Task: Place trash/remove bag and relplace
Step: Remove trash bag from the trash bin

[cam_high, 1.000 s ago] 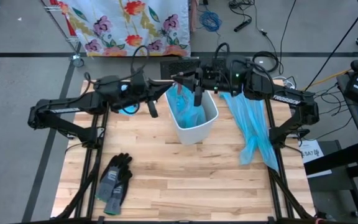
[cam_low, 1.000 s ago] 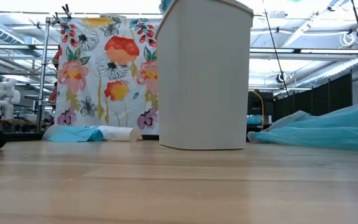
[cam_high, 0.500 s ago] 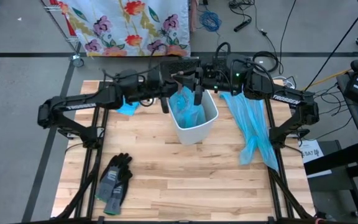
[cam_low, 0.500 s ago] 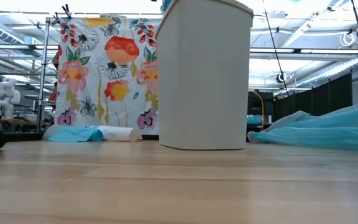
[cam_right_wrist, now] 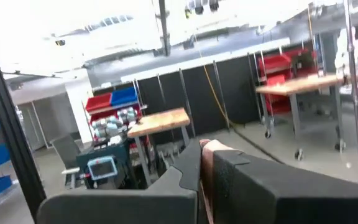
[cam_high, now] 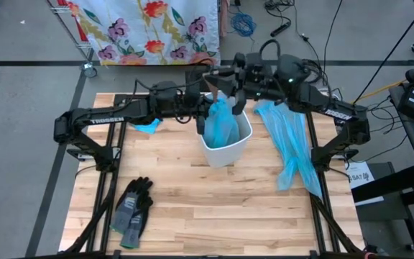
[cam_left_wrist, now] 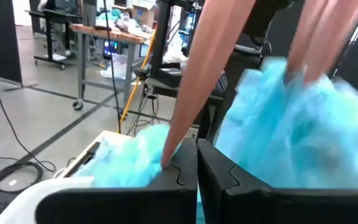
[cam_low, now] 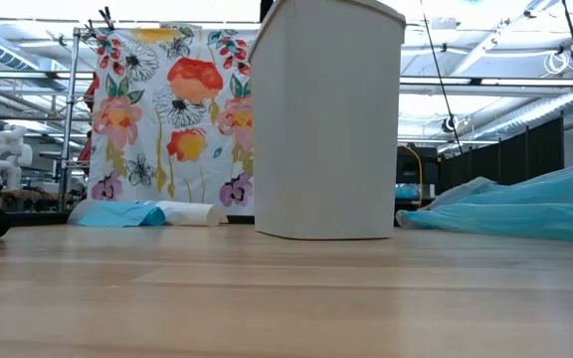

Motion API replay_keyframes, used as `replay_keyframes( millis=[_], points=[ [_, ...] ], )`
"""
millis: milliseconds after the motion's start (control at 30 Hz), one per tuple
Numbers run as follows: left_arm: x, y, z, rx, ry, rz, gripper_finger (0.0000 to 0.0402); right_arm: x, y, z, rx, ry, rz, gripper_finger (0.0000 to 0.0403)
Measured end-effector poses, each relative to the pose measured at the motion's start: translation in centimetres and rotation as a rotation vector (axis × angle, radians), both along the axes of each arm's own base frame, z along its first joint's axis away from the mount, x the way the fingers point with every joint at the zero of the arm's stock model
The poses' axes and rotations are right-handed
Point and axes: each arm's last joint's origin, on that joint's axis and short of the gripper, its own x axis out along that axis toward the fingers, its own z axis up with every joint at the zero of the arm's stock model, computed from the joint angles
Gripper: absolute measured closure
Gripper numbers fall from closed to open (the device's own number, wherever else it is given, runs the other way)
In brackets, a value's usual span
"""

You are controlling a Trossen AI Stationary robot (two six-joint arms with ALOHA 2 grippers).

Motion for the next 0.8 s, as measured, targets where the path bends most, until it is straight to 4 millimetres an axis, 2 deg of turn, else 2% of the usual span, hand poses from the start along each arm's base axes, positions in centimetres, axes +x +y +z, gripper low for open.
replay_keyframes(
  millis=[200,367,533,700,800],
  points=[
    [-0.4,0.0,0.4,-0.012,0.001,0.000,0.0401,-1.1,0.1,1.2,0.004,0.050,-0.037,0.0403],
    [-2.0,-0.3,2.7,-0.007,-0.075,0.003,0.0401,-1.3,-0.2,0.8,0.026,0.120,-0.086,0.0403],
    [-3.7,-0.5,3.8,-0.005,-0.082,0.011,0.0401,-1.4,-0.8,0.8,0.032,0.111,-0.103,0.0402],
    [-5.3,-0.6,3.8,-0.025,0.003,0.054,0.0401,-1.4,-0.8,1.0,0.030,0.090,-0.106,0.0402],
    [-7.0,-0.4,3.9,-0.012,0.078,0.154,0.0401,-1.5,-1.1,1.5,0.024,0.041,-0.115,0.0402]
  ],
)
